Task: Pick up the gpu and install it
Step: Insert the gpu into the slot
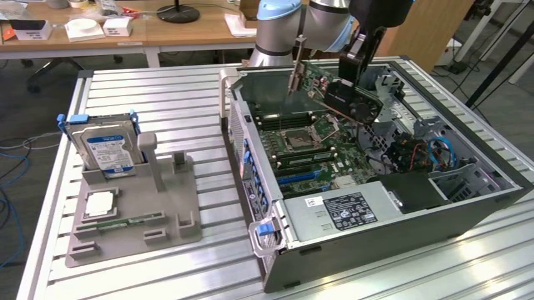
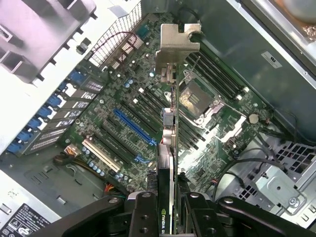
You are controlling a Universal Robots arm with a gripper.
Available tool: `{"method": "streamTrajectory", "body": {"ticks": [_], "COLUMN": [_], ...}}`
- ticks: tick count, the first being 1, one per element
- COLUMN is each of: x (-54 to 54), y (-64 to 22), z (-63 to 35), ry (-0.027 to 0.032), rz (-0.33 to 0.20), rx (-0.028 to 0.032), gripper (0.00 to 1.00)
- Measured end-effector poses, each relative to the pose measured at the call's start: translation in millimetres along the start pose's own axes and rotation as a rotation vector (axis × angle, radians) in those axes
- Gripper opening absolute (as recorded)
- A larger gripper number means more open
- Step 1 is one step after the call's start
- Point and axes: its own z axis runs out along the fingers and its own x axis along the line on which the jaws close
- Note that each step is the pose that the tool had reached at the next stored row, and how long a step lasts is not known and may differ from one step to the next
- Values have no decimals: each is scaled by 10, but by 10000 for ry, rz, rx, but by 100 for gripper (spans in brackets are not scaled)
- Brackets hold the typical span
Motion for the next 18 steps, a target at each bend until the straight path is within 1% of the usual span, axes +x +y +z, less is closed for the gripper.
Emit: {"method": "streamTrajectory", "body": {"ticks": [18], "x": [0], "y": [0], "z": [0], "ry": [3], "rz": [-875], "rx": [-36], "gripper": [26]}}
